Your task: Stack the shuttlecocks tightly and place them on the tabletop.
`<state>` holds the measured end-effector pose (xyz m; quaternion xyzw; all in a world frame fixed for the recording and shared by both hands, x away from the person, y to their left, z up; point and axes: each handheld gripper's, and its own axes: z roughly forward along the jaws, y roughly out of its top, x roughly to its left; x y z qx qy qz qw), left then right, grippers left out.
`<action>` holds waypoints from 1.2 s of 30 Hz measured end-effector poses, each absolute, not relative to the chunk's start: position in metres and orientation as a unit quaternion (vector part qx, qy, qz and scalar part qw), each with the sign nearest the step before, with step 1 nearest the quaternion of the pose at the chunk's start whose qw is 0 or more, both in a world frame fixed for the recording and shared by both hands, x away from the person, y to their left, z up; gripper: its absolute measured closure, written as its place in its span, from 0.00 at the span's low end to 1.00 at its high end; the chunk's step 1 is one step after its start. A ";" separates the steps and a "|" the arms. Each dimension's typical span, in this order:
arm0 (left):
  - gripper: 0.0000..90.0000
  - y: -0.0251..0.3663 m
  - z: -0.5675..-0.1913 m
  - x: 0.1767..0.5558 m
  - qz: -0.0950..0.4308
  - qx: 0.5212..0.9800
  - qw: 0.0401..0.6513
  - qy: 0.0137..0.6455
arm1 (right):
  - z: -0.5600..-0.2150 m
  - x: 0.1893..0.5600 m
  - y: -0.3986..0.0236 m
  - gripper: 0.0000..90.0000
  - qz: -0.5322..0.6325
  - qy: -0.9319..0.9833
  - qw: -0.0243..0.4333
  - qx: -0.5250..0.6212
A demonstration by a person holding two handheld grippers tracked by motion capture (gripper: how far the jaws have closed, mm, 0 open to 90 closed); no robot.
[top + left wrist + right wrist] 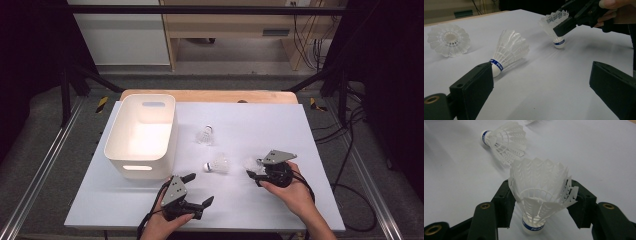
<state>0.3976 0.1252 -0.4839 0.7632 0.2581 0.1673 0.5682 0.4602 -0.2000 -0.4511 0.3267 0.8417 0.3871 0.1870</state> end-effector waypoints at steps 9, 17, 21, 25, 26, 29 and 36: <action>0.06 0.125 -0.484 0.398 0.168 0.763 0.568 0.259 | -0.452 0.462 -0.205 0.50 0.390 0.837 0.189 0.335; 0.06 0.125 -0.484 0.397 0.168 0.764 0.567 0.258 | -0.454 0.467 -0.215 0.49 0.395 0.824 0.175 0.367; 0.06 0.125 -0.484 0.397 0.167 0.764 0.568 0.258 | -0.458 0.475 -0.223 0.44 0.396 0.808 0.154 0.409; 0.06 0.125 -0.484 0.398 0.167 0.764 0.567 0.259 | -0.463 0.483 -0.229 0.40 0.385 0.802 0.144 0.434; 0.06 0.125 -0.484 0.398 0.167 0.764 0.567 0.259 | -0.464 0.485 -0.230 0.39 0.381 0.803 0.144 0.436; 0.06 0.125 -0.484 0.398 0.168 0.763 0.567 0.260 | -0.467 0.488 -0.230 0.36 0.372 0.802 0.152 0.441; 0.06 0.125 -0.484 0.398 0.169 0.763 0.566 0.261 | -0.469 0.491 -0.231 0.27 0.366 0.798 0.166 0.449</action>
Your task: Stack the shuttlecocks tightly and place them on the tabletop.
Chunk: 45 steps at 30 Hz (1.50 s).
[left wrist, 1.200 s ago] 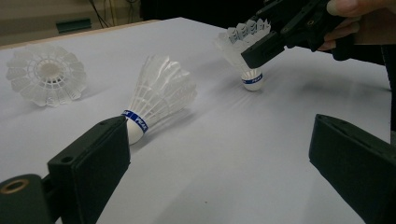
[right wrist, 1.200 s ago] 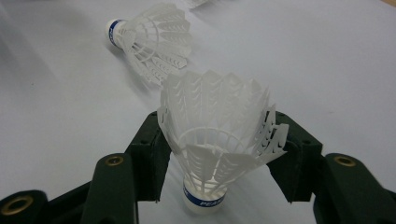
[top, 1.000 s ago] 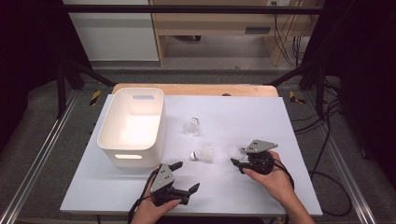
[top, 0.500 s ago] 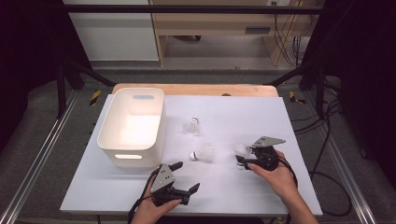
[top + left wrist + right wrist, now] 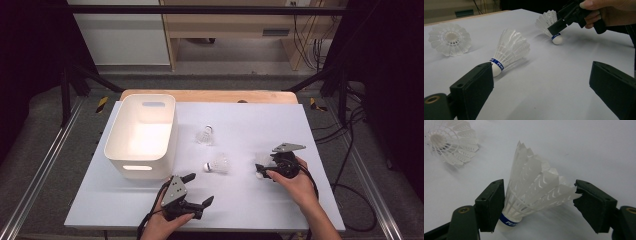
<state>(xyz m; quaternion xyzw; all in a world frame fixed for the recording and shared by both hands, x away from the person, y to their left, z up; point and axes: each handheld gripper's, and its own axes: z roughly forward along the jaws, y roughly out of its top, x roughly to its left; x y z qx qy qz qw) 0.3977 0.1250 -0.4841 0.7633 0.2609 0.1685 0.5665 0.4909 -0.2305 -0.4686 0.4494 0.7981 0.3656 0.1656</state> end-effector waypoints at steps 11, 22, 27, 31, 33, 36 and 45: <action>0.06 0.125 -0.484 0.398 0.168 0.763 0.566 0.263 | -0.470 0.493 -0.234 0.21 0.365 0.794 0.173 0.454; 0.06 0.125 -0.484 0.398 0.168 0.763 0.566 0.262 | -0.469 0.494 -0.231 0.20 0.363 0.799 0.173 0.447; 0.06 0.125 -0.484 0.398 0.168 0.763 0.566 0.262 | -0.469 0.494 -0.228 0.21 0.365 0.800 0.172 0.445; 0.06 0.125 -0.484 0.398 0.168 0.763 0.566 0.262 | -0.469 0.494 -0.227 0.21 0.365 0.801 0.170 0.443; 0.06 0.125 -0.484 0.398 0.169 0.763 0.566 0.262 | -0.468 0.493 -0.226 0.20 0.366 0.802 0.171 0.441; 0.06 0.126 -0.484 0.398 0.169 0.763 0.565 0.263 | -0.463 0.489 -0.224 0.20 0.370 0.802 0.177 0.434; 0.06 0.125 -0.484 0.398 0.171 0.763 0.565 0.262 | -0.430 0.473 -0.202 0.60 0.383 0.824 0.216 0.359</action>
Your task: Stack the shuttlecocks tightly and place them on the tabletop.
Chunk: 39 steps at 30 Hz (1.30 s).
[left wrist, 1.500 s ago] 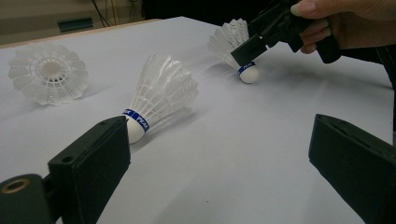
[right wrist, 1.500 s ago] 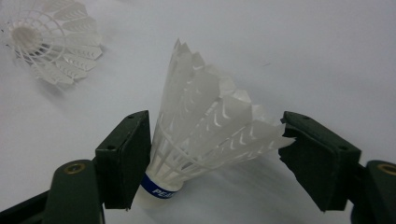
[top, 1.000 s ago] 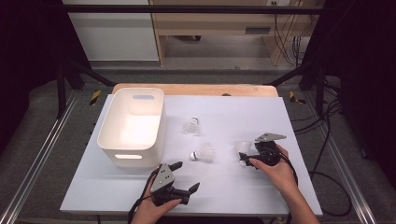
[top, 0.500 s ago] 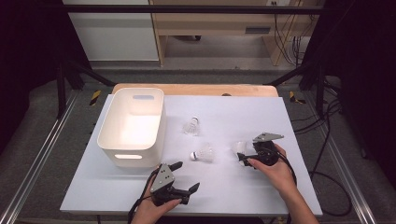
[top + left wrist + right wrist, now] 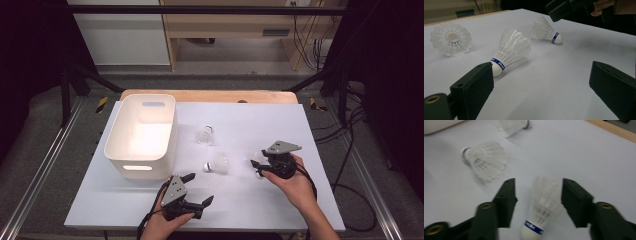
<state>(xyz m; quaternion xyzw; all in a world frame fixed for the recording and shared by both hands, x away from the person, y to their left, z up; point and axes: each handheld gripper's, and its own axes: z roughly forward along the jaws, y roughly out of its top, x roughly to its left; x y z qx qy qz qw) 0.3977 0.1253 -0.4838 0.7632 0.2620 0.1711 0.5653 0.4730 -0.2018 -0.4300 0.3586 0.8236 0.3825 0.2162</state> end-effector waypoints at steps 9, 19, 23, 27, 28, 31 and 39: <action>0.07 0.127 -0.483 0.398 0.173 0.760 0.568 0.263 | -0.437 0.490 -0.167 0.96 0.331 0.872 0.193 0.306; 0.07 0.127 -0.483 0.397 0.172 0.759 0.570 0.263 | -0.447 0.515 -0.158 0.96 0.281 0.890 0.189 0.305; 0.07 0.126 -0.482 0.397 0.172 0.759 0.570 0.263 | -0.447 0.518 -0.164 0.96 0.278 0.888 0.192 0.313; 0.07 0.127 -0.482 0.397 0.172 0.759 0.570 0.262 | -0.446 0.520 -0.174 0.96 0.276 0.883 0.197 0.324; 0.07 0.127 -0.482 0.397 0.172 0.760 0.569 0.262 | -0.446 0.520 -0.177 0.96 0.276 0.882 0.198 0.325; 0.07 0.127 -0.482 0.397 0.172 0.759 0.570 0.263 | -0.445 0.520 -0.189 0.96 0.275 0.877 0.202 0.337; 0.07 0.126 -0.483 0.397 0.172 0.761 0.568 0.262 | -0.444 0.516 -0.224 0.96 0.276 0.863 0.207 0.369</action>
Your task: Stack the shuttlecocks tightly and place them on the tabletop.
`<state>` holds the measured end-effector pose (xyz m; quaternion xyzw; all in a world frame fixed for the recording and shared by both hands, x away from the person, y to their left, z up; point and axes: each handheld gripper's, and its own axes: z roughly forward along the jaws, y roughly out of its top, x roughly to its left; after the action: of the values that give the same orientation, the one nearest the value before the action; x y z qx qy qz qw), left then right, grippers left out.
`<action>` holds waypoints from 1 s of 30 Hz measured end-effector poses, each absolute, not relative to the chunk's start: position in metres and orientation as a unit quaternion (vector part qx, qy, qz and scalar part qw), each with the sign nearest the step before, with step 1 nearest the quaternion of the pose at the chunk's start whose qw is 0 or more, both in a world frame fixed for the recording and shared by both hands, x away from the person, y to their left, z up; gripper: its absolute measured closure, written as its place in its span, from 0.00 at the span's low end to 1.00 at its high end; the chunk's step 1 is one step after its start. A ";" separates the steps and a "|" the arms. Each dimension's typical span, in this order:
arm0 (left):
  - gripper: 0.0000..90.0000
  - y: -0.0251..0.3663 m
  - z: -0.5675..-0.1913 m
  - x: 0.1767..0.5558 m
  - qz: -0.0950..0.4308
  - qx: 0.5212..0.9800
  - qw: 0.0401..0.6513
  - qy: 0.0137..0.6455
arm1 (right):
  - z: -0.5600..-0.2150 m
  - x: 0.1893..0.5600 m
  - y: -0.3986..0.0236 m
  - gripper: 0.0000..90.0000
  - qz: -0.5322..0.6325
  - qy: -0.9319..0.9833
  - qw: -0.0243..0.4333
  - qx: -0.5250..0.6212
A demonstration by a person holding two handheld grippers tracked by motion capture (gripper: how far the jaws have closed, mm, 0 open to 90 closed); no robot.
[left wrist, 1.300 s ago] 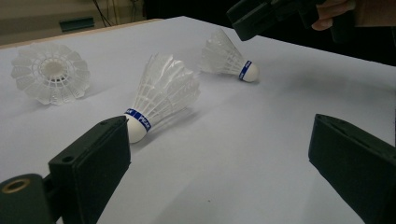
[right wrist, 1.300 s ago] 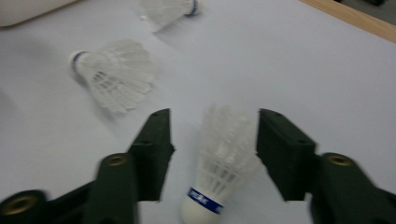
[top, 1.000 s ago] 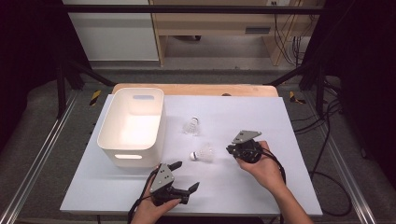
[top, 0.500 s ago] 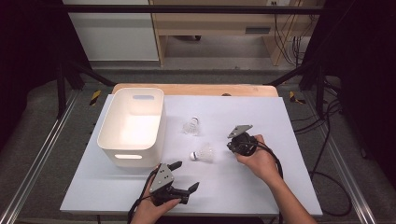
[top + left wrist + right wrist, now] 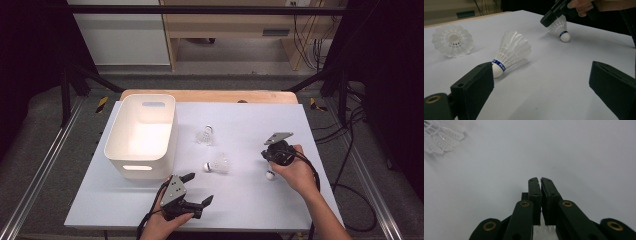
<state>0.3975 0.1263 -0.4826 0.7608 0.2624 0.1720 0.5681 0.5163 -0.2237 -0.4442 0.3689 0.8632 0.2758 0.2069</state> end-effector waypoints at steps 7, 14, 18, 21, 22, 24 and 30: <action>0.07 0.126 -0.483 0.398 0.172 0.761 0.568 0.263 | -0.444 0.507 -0.251 0.96 0.283 0.849 0.210 0.394; 0.07 0.126 -0.483 0.397 0.172 0.760 0.569 0.263 | -0.441 0.492 -0.271 0.95 0.314 0.831 0.211 0.408; 0.07 0.128 -0.482 0.398 0.173 0.758 0.571 0.264 | -0.432 0.480 -0.282 0.86 0.356 0.814 0.215 0.406; 0.07 0.128 -0.481 0.398 0.172 0.756 0.573 0.265 | -0.423 0.470 -0.289 0.72 0.383 0.806 0.210 0.400; 0.07 0.128 -0.481 0.398 0.172 0.756 0.574 0.265 | -0.422 0.467 -0.291 0.66 0.387 0.805 0.208 0.398; 0.07 0.128 -0.481 0.398 0.171 0.756 0.574 0.265 | -0.421 0.464 -0.294 0.54 0.390 0.805 0.200 0.399; 0.07 0.127 -0.481 0.396 0.172 0.756 0.574 0.264 | -0.435 0.472 -0.302 0.45 0.382 0.808 0.155 0.421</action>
<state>0.3964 0.1266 -0.4806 0.7557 0.2640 0.1715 0.5742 0.4720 -0.3016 -0.4349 0.4211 0.8078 0.3823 0.1547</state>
